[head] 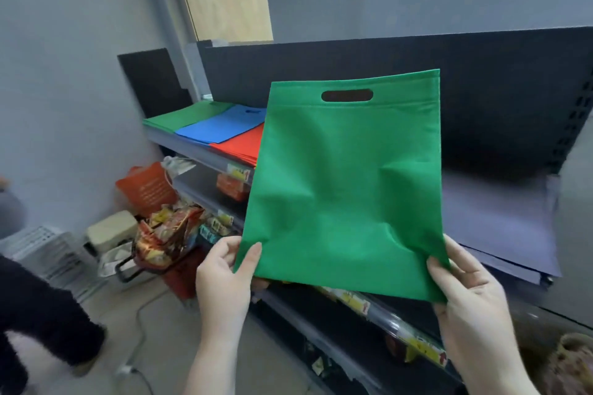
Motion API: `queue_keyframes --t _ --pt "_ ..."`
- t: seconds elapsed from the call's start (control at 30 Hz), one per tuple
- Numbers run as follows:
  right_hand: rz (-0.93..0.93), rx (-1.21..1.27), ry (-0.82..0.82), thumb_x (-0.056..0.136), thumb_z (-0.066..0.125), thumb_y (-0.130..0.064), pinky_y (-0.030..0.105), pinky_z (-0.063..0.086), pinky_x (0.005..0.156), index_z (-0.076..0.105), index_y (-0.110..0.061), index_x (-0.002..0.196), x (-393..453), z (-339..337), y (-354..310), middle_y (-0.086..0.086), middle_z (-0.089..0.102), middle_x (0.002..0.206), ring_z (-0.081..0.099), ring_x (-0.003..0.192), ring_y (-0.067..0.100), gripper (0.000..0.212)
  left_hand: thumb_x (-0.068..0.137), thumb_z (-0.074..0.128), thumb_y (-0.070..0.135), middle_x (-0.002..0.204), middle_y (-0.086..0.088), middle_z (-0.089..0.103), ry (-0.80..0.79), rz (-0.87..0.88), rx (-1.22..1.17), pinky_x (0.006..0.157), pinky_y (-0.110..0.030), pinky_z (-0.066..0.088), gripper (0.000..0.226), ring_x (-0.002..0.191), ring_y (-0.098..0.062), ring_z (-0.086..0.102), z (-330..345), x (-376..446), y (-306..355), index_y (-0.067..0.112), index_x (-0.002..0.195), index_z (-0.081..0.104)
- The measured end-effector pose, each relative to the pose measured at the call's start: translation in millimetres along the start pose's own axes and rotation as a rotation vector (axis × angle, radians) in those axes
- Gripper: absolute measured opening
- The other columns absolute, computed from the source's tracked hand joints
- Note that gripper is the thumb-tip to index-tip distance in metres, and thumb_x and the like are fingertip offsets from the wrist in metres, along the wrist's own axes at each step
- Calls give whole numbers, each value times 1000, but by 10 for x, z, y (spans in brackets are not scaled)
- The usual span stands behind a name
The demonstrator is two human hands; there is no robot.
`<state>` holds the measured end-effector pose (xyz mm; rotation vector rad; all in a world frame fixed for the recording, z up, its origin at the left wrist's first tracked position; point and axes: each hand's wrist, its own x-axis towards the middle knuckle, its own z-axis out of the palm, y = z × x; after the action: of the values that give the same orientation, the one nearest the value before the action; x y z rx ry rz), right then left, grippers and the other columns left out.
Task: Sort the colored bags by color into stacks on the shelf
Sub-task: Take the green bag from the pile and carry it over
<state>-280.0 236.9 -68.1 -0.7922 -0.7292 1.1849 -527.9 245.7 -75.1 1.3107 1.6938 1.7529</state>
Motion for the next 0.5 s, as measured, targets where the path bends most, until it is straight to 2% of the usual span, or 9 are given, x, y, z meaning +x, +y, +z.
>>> queue_keyframes --t 0.1,0.17,0.3,0.4,0.5 --pt "48 -77 -132 89 46 11 24 58 72 69 -15 100 32 366 256 5 74 99 71 86 14 37 86 66 11 75 18 72 122 -6 -12 55 -15 51 14 68 -2 68 -423 124 -166 22 80 59" --pt "69 -137 -205 87 49 14 23 58 69 67 -13 102 61 617 437 4 74 98 71 84 14 35 87 65 9 75 17 72 201 -28 -61 57 -14 51 15 69 -1 68 -689 235 -294 21 81 59" --pt "88 -288 -315 84 56 15 25 58 72 67 -13 104 122 1188 805 1 75 96 71 88 16 36 87 65 8 76 12 73 316 -42 -85 59 -16 53 14 69 -2 68 -1210 547 -563 18 80 59" --pt "84 -333 -336 84 59 13 25 59 69 67 -20 101 186 1670 1079 -4 75 94 71 86 13 38 87 65 11 79 11 74 362 -39 -67 59 -20 54 11 70 -2 68 -1552 837 -771 19 81 59" --pt "40 -385 -362 84 61 9 15 54 61 65 -30 96 251 2130 1345 -14 74 90 70 81 5 41 88 64 14 80 14 73 387 -42 -54 61 -25 51 11 73 -1 68 -1864 1140 -986 21 81 60"
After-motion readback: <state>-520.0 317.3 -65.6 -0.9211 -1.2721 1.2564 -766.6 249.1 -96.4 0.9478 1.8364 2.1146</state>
